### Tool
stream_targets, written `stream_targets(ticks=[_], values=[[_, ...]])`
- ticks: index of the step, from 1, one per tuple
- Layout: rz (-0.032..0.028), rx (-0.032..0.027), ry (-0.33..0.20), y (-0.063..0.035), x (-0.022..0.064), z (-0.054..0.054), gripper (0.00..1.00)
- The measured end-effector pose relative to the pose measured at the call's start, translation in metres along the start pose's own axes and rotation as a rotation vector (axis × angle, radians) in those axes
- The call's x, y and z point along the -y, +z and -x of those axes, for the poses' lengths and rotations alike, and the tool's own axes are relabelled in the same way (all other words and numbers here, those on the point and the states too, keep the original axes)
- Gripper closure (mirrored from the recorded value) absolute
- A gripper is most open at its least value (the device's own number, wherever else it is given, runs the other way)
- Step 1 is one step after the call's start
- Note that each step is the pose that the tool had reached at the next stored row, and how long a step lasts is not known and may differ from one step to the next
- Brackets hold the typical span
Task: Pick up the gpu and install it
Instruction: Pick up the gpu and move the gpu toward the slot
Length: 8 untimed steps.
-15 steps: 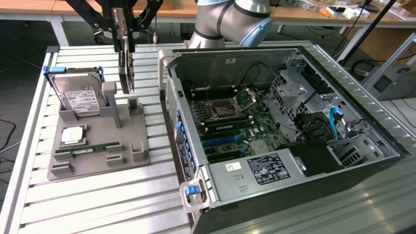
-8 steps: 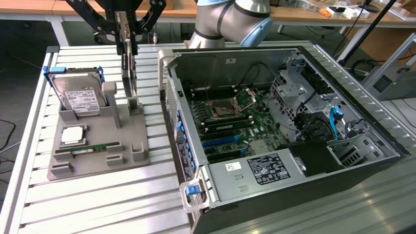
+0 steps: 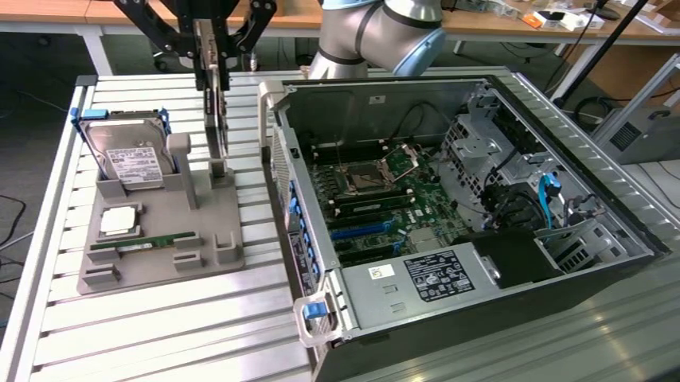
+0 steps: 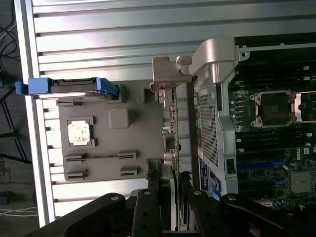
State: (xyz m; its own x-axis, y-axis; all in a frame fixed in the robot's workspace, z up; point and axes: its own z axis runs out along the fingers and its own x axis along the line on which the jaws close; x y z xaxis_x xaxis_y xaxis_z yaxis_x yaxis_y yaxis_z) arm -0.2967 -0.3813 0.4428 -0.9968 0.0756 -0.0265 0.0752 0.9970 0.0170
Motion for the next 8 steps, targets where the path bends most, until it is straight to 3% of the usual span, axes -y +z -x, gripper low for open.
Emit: stream_targets(ticks=[8], values=[[-0.0029, 0.0003, 0.0, 0.0002, 0.0, 0.0027, 0.73]])
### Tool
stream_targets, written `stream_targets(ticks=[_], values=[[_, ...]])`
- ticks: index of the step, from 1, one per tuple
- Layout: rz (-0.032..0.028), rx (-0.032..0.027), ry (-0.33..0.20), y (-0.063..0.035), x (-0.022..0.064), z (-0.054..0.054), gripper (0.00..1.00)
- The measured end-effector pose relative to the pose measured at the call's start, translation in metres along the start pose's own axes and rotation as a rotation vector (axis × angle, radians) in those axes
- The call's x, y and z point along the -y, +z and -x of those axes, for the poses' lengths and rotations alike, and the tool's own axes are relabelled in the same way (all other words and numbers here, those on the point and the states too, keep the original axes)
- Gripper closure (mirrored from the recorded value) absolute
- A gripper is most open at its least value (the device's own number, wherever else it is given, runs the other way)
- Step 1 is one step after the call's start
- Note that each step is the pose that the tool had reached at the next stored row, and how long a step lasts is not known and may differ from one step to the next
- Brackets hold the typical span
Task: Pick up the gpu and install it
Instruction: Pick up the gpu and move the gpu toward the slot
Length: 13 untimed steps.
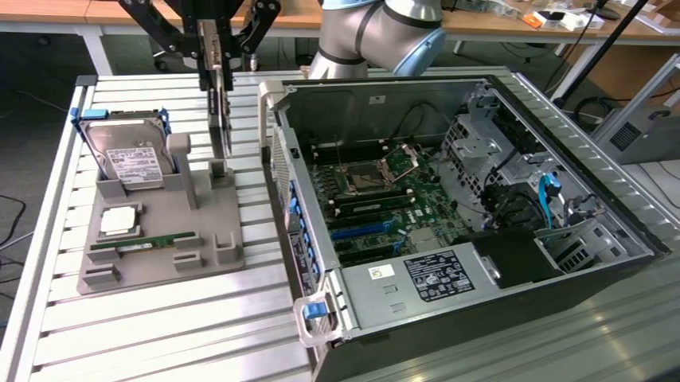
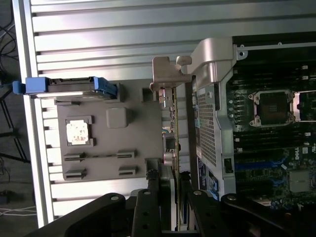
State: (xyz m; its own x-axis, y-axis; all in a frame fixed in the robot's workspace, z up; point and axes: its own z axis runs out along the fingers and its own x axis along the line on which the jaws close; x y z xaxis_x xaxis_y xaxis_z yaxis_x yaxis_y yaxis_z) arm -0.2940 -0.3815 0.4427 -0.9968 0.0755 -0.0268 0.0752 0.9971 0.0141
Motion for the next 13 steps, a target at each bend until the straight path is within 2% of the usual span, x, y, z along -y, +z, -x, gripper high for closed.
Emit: stream_targets(ticks=[13], values=[[-0.0067, 0.0005, 0.0, 0.0001, 0.0, 0.0023, 0.73]])
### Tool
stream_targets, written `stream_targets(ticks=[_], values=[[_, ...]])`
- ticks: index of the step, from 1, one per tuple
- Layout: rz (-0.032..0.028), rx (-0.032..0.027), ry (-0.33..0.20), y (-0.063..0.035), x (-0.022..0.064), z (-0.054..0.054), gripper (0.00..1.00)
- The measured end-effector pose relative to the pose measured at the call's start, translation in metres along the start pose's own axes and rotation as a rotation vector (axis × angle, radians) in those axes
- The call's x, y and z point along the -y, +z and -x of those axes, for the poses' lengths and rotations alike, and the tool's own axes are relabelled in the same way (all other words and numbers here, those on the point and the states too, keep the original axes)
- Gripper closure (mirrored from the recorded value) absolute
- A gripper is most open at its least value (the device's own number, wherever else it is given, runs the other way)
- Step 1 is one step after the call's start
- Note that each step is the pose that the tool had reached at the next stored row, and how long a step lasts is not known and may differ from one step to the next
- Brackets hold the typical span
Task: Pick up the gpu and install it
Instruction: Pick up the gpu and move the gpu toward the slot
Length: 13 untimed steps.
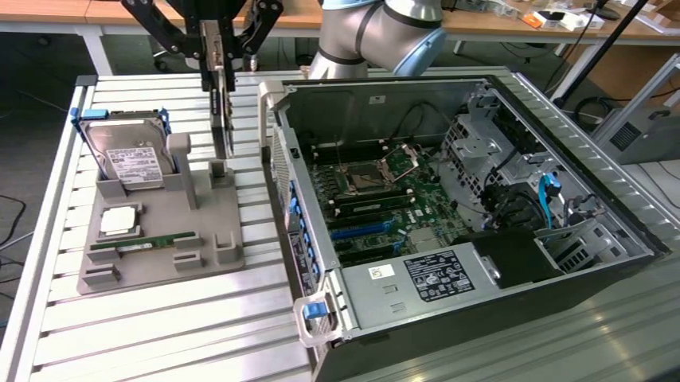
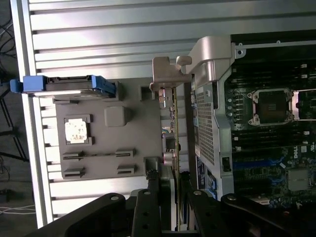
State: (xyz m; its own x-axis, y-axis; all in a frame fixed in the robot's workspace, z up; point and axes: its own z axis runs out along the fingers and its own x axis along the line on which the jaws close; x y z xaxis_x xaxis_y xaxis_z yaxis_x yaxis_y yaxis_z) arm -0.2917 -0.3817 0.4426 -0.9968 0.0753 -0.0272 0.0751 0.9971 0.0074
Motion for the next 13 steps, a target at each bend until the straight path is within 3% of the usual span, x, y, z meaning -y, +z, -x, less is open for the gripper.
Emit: stream_targets(ticks=[13], values=[[-0.008, 0.0006, 0.0, 0.0001, -0.0002, 0.0026, 0.73]])
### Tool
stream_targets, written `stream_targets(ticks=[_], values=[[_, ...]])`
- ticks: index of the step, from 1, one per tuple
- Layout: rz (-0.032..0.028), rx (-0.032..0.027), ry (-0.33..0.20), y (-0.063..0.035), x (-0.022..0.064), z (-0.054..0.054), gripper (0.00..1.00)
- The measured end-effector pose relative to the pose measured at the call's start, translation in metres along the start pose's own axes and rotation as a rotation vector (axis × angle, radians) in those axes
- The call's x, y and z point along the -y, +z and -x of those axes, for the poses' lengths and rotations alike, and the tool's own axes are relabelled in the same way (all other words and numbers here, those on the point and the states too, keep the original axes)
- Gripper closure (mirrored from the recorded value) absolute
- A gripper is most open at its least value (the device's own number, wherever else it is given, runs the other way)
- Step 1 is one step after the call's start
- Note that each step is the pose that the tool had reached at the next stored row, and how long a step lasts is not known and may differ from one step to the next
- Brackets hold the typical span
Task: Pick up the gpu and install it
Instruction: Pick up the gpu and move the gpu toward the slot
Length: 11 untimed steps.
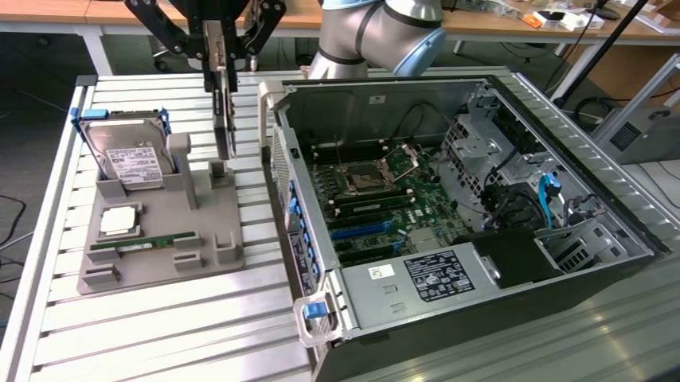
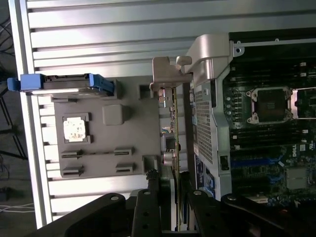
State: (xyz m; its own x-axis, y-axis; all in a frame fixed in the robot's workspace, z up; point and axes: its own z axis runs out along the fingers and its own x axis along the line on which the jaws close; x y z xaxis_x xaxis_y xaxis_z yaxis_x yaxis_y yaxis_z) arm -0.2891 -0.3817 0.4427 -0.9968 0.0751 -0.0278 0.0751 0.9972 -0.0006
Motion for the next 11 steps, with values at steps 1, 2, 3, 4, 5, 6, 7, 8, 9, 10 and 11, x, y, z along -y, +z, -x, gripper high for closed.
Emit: stream_targets(ticks=[1, 2, 3, 4, 5, 6, 7, 8, 9, 10, 11], values=[[-0.0008, 0.0001, 0.0, 0.0, 0.0, 0.0003, 0.73], [-0.0016, 0.0002, 0.0, 0.0001, 0.0, 0.0005, 0.73], [-0.002, 0.0002, 0.0, 0.0001, 0.0, 0.0007, 0.73], [-0.0027, 0.0002, 0.0, 0.0, -0.0001, 0.0009, 0.73], [-0.0034, 0.0003, 0.0, 0.0001, -0.0001, 0.0012, 0.73], [-0.0039, 0.0004, 0.0, 0.0001, -0.0001, 0.0015, 0.73], [-0.0046, 0.0004, 0.0, 0.0001, -0.0001, 0.0018, 0.73], [-0.0051, 0.0005, 0.0, 0.0001, -0.0001, 0.0021, 0.73], [-0.0054, 0.0004, 0.0, 0.0001, -0.0002, 0.0023, 0.73], [-0.0056, 0.0005, 0.0, 0.0001, -0.0002, 0.0024, 0.73], [-0.006, 0.0005, 0.0, 0.0001, -0.0002, 0.0026, 0.73]])
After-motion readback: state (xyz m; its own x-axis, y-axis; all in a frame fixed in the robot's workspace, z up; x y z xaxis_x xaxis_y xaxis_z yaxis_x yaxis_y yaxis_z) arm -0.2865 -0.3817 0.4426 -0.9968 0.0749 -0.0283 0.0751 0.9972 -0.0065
